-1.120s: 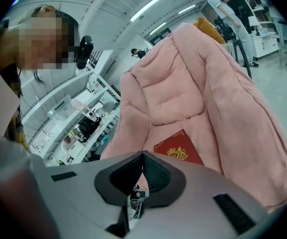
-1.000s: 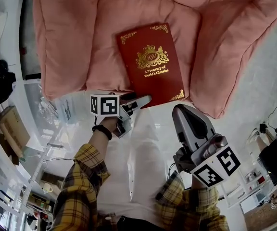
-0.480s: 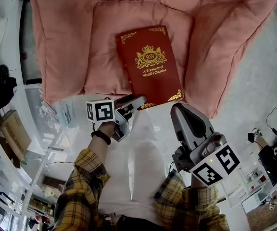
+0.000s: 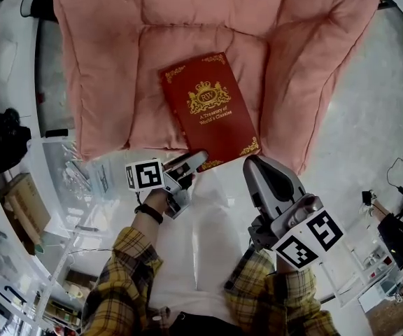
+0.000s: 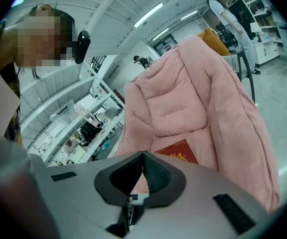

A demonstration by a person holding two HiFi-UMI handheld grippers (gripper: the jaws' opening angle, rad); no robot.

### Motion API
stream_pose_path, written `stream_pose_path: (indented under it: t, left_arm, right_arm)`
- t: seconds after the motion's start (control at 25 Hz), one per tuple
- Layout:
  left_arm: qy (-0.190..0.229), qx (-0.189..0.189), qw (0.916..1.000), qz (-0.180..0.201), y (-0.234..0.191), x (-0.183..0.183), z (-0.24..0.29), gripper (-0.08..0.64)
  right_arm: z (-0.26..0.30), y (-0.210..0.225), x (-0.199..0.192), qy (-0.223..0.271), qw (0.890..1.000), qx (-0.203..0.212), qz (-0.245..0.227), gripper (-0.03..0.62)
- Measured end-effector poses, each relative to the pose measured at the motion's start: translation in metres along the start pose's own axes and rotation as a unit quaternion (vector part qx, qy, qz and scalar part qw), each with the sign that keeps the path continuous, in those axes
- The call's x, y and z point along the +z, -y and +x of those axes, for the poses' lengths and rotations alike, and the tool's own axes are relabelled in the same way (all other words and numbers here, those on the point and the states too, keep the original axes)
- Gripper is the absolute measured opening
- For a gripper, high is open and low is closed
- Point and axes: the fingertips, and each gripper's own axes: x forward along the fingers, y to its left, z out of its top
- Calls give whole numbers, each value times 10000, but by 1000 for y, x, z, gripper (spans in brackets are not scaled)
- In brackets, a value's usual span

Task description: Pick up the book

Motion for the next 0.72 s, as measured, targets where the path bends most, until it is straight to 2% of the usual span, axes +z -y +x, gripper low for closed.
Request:
stream_pose_path:
  t: [0.16,0.48,0.72]
  left_arm:
    - [146,-96,9998,92,24,10,-10,244]
    - [93,-300,9976,613,94,17,-32,245]
    - [134,-554,9975,414,172,29,-52,245]
  right_arm:
    - [-1,-13,10,22,10000,-2,-67,17]
    - [-21,-42,28,124,9997,-80,-169,17]
    - [-45,-73,78,245,9987,-266,-349,17]
